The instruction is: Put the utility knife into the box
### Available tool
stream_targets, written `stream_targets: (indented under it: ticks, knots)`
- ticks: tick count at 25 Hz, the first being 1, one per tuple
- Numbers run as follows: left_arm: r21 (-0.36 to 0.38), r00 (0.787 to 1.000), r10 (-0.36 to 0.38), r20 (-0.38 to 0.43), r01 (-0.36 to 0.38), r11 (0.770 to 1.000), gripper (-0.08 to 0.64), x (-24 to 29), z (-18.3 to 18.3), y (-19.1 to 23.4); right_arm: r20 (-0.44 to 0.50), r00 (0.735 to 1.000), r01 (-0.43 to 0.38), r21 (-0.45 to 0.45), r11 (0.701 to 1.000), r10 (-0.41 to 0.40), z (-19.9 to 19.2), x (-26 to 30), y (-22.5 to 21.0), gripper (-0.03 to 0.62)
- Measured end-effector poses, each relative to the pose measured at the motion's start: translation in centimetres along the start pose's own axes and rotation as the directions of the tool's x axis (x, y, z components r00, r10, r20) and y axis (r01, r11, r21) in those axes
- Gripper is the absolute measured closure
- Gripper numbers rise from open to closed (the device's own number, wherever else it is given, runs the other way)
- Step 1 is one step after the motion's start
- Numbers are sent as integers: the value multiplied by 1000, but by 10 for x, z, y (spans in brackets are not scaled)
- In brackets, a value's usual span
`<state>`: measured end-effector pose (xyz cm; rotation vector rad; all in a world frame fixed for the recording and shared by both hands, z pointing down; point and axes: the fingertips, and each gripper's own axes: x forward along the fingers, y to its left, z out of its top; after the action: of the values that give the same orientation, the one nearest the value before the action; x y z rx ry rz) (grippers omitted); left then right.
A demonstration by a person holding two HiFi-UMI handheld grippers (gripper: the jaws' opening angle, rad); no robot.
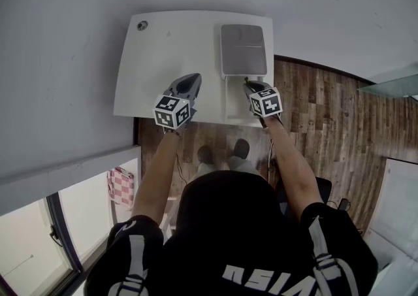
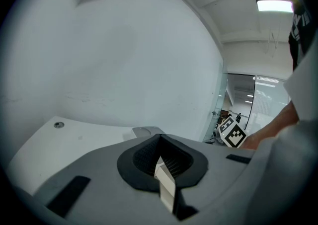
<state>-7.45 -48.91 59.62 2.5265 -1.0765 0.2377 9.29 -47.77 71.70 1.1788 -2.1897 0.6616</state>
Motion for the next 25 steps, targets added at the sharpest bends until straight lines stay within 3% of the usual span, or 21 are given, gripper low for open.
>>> stream_targets:
  ticks: [25]
  knots:
    - [-62, 999, 9, -50, -12, 998, 535, 17, -27, 47, -248, 968, -18, 49, 999, 30, -62, 74, 3, 518]
